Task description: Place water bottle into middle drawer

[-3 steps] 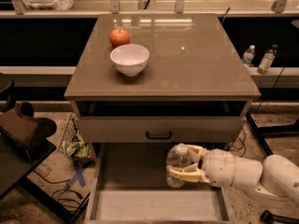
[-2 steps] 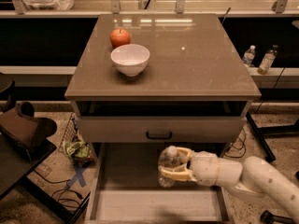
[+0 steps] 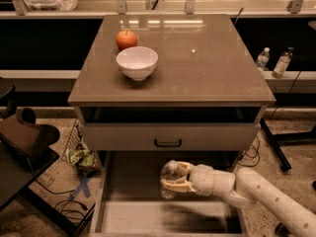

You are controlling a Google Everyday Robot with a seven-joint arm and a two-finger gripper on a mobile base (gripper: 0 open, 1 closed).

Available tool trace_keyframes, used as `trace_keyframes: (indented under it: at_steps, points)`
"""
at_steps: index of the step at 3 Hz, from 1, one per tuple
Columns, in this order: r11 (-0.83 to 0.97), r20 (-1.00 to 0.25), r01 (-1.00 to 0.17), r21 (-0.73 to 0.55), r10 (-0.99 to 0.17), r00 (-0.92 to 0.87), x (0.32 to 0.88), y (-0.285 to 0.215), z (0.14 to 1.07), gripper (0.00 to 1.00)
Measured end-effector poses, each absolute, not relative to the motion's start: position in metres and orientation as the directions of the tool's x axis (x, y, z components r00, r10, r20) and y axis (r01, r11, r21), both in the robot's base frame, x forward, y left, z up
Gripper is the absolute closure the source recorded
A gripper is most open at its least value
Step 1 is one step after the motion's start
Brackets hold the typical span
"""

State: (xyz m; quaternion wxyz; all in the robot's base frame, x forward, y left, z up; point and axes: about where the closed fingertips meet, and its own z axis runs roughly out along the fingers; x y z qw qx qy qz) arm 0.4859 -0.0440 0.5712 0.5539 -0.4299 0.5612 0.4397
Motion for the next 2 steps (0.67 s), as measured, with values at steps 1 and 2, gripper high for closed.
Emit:
trace_keyframes:
  at_steps: [1, 2]
  points:
    - [0.226, -0.999, -0.973, 0.036, 0.012, -0.035, 0.491, -0.033, 0.535, 1.00]
    - [0.204, -0.998, -0.977, 0.056, 0.003, -0.056, 0.492, -0.021, 0.508, 1.00]
